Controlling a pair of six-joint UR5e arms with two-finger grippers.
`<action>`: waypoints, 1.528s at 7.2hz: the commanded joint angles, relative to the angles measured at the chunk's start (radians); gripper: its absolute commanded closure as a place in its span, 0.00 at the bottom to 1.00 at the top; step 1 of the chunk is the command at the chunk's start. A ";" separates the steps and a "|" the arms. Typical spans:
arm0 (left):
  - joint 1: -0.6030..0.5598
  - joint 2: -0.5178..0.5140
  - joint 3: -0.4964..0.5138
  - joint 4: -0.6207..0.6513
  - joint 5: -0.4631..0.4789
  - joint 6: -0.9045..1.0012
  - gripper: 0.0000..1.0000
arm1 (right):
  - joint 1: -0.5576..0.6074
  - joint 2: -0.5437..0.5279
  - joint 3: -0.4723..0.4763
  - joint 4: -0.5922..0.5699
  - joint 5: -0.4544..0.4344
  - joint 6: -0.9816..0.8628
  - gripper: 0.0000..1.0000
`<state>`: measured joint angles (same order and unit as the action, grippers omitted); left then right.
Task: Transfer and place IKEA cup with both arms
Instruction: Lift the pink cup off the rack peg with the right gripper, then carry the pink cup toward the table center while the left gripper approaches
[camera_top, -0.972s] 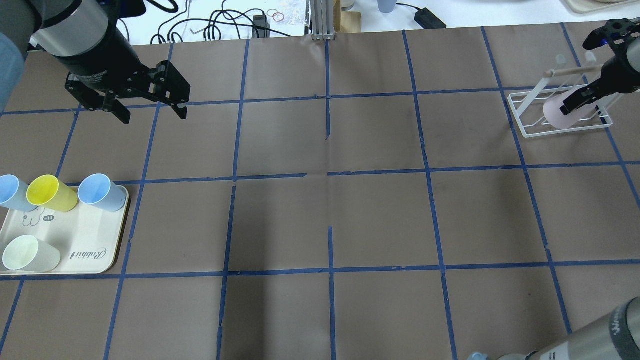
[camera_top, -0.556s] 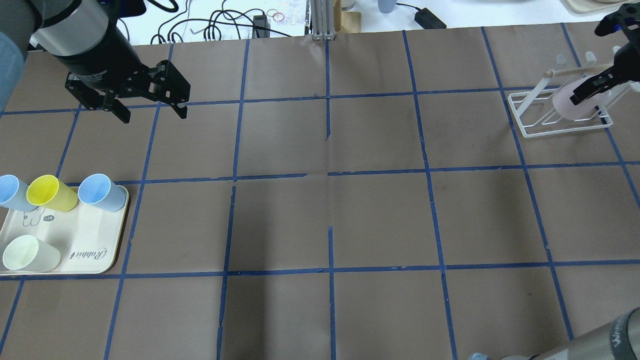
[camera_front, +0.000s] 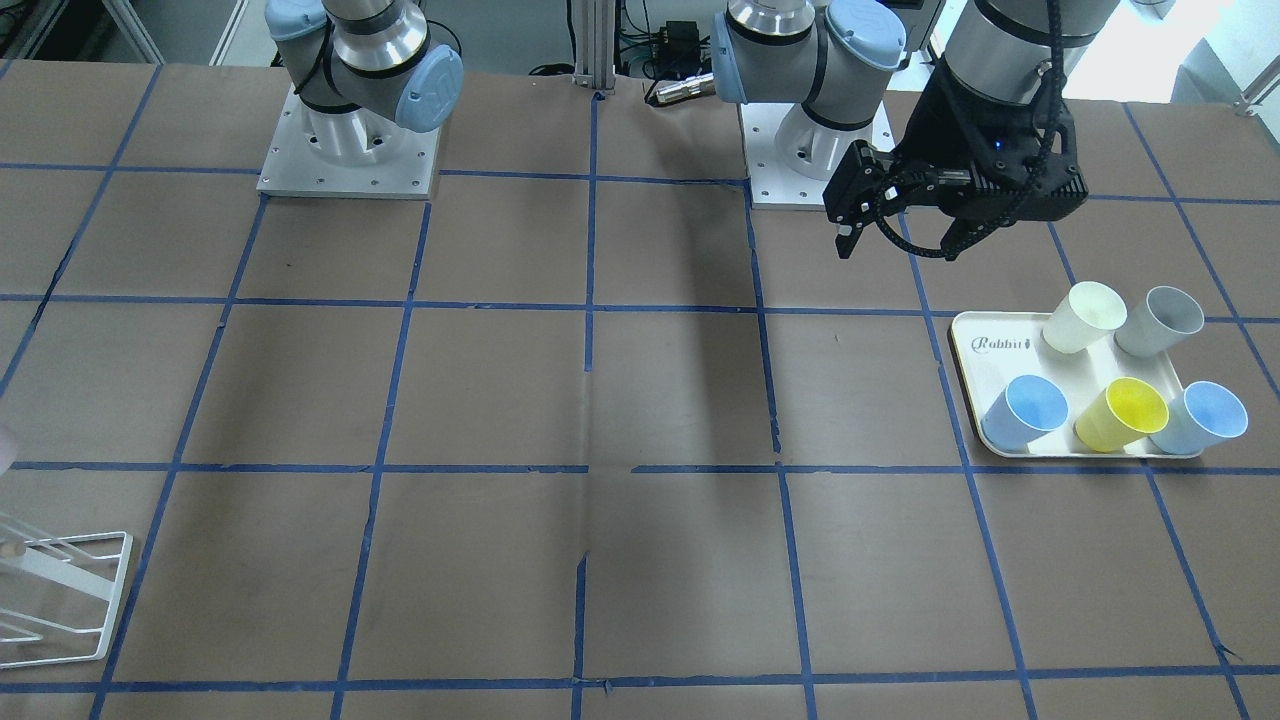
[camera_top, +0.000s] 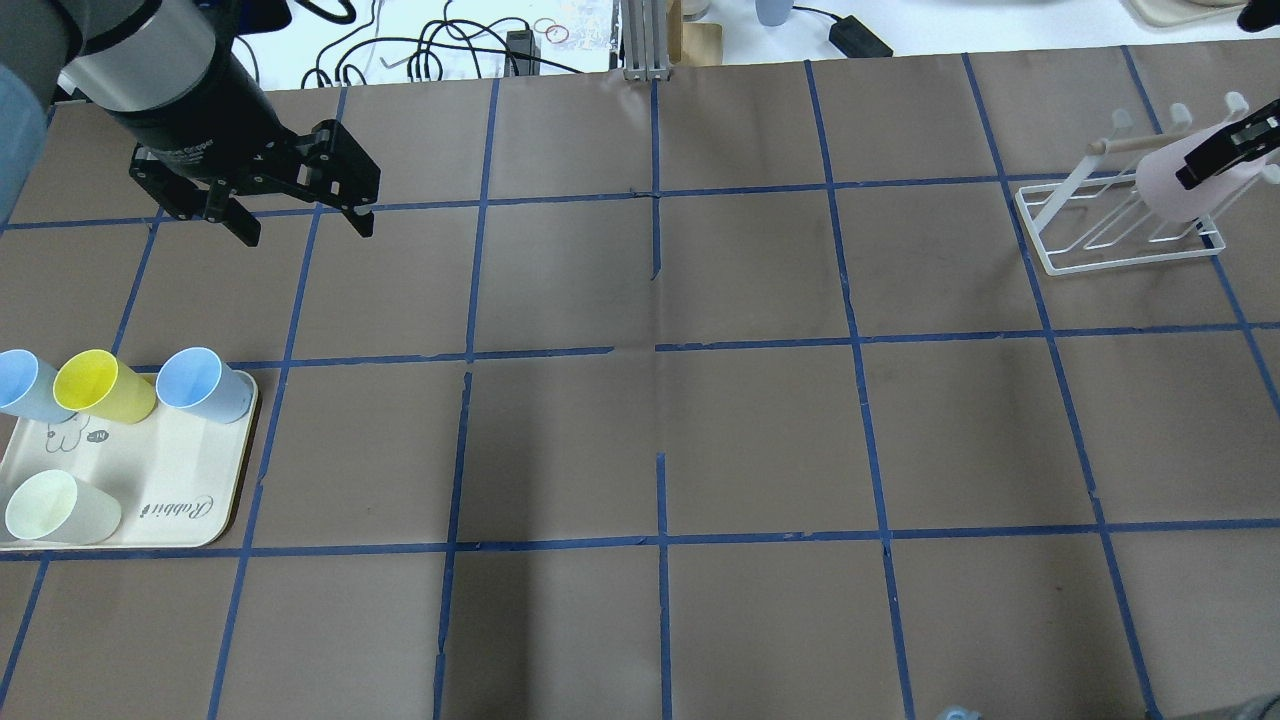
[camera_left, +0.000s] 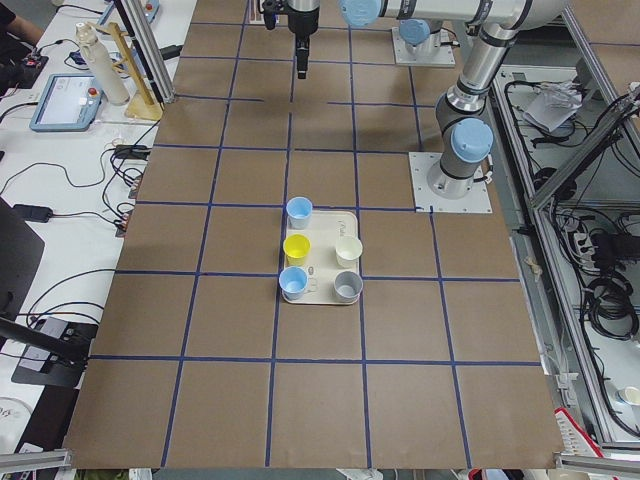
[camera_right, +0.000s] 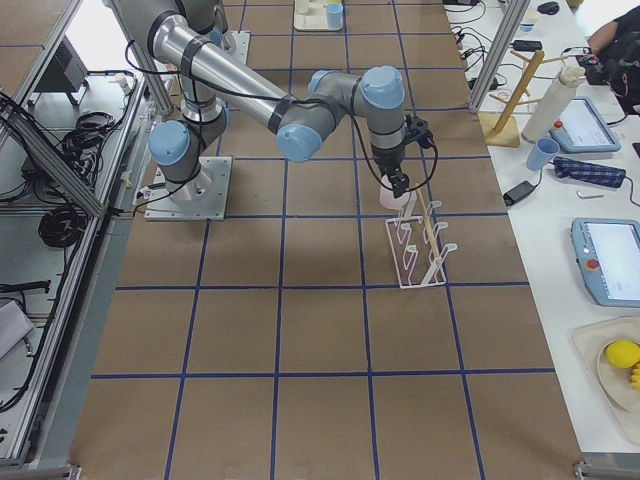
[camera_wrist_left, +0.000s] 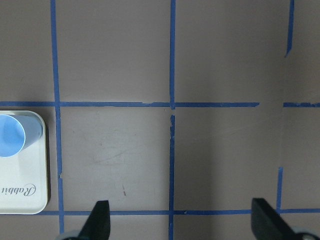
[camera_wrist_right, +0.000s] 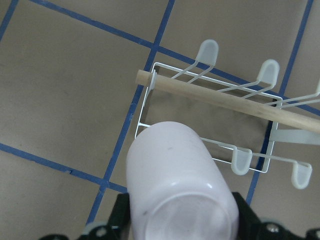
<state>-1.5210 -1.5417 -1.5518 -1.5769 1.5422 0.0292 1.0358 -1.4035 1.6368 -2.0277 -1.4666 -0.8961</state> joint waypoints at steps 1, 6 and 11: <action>0.001 0.005 -0.001 -0.002 -0.004 0.000 0.00 | 0.031 -0.095 0.000 0.119 0.015 0.006 1.00; 0.173 0.037 -0.008 -0.151 -0.280 0.165 0.00 | 0.476 -0.141 0.001 0.290 0.107 0.659 1.00; 0.414 0.032 -0.169 -0.396 -0.794 0.403 0.00 | 0.515 -0.187 0.015 0.429 0.908 0.792 1.00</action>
<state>-1.1191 -1.5095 -1.6545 -1.9574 0.8790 0.4114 1.5522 -1.5920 1.6460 -1.6276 -0.7398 -0.1155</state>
